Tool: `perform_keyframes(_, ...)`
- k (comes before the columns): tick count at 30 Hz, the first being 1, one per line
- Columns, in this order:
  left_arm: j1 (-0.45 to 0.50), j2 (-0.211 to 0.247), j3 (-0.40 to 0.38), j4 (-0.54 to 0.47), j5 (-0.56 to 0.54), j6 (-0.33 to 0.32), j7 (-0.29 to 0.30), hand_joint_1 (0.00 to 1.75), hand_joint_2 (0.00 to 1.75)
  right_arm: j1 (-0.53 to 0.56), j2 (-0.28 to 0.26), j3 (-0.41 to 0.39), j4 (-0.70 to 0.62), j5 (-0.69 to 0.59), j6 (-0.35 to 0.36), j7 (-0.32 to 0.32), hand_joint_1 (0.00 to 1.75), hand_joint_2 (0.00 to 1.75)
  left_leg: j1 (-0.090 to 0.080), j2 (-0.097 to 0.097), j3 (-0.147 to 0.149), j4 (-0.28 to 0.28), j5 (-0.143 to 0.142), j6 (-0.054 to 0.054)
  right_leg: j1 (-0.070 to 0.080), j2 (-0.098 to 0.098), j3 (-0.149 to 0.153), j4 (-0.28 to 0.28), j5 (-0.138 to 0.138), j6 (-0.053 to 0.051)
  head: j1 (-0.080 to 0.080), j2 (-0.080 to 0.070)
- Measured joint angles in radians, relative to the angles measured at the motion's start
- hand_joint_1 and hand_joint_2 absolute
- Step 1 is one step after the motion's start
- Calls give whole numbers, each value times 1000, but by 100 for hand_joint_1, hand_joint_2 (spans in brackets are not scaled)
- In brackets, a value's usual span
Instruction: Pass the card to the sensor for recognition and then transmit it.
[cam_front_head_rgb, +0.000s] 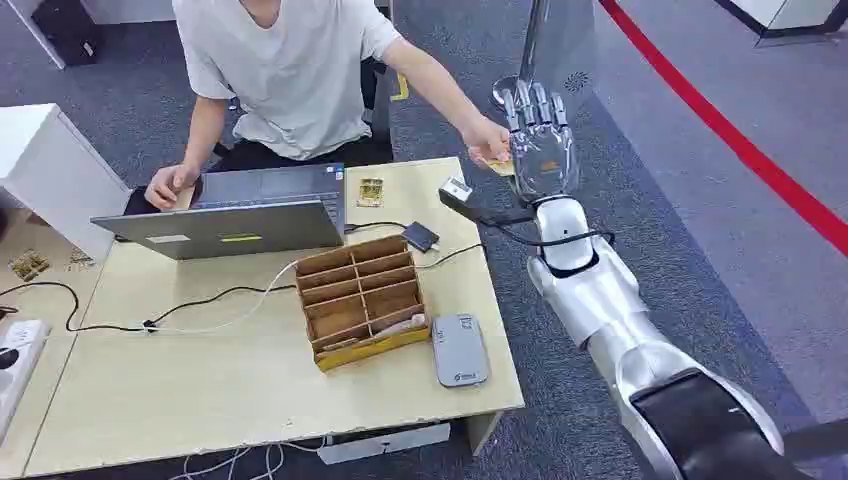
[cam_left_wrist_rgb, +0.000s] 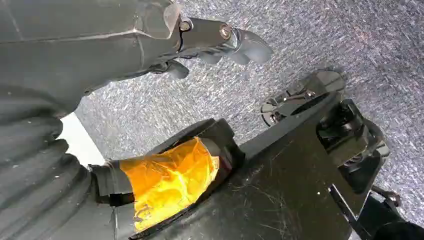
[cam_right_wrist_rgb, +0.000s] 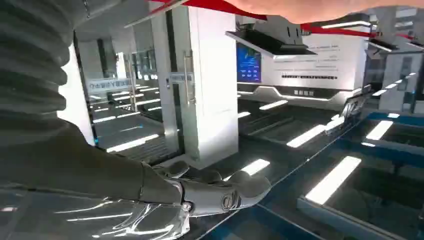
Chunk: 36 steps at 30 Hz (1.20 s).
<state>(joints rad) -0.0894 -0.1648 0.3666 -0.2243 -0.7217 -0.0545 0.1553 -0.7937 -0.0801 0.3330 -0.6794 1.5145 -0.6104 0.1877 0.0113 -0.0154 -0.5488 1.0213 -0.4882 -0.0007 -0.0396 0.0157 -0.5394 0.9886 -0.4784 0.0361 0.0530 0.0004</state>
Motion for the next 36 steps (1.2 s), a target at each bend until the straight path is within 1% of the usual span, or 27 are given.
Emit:
perform_keyframes(1,0,0,1,0,0,0,0,0,175,1,0,0,-1,-2,4,-5,175,175,0,0,0,0,0,0,0,0,0,0,0,0,0,0)
perform_keyframes(7,8,0,9,0,4,-2,-10,0,175,2,-6,11,-35,-60,76,-56,175,175,0,1,0,0,0,0,0,1,-1,0,1,-1,0,0)
perform_keyframes(13,15,0,18,0,7,-4,-19,0,175,2,-11,25,-77,-84,102,-65,175,175,0,1,-1,0,0,0,0,1,-1,0,1,-1,0,0)
perform_keyframes(20,18,-1,31,0,11,-4,-21,0,175,2,-11,56,-127,-88,134,-62,175,175,0,1,-1,0,0,0,0,0,-1,0,1,-1,0,0)
perform_keyframes(22,18,-1,32,0,11,-14,-27,0,175,2,-11,65,-137,-89,141,-58,175,175,0,1,-1,0,0,0,0,0,-1,0,1,-1,0,0)
perform_keyframes(25,18,0,32,0,-4,-39,-32,0,175,1,-10,83,-147,-102,140,-54,175,175,0,1,-1,0,0,0,0,0,-1,0,1,-1,0,0)
perform_keyframes(27,18,0,32,0,1,-40,-32,0,175,2,-7,92,-150,-102,135,-51,175,175,0,1,-1,0,0,0,0,0,-1,0,1,-1,0,0)
perform_keyframes(30,19,0,32,0,3,-31,-32,0,175,14,-4,105,-170,-103,108,-35,175,175,0,0,-1,0,0,0,0,0,-1,0,1,-1,0,0)
perform_keyframes(33,23,-1,33,0,7,-18,-32,0,175,63,-4,113,-227,-108,79,-34,175,175,0,1,-1,0,0,0,0,1,-1,0,0,-1,0,0)
perform_keyframes(36,31,-2,42,0,19,-7,-39,0,175,136,-15,117,-318,-122,73,-35,175,175,0,1,-1,0,0,0,0,0,-2,-1,0,-1,0,0)
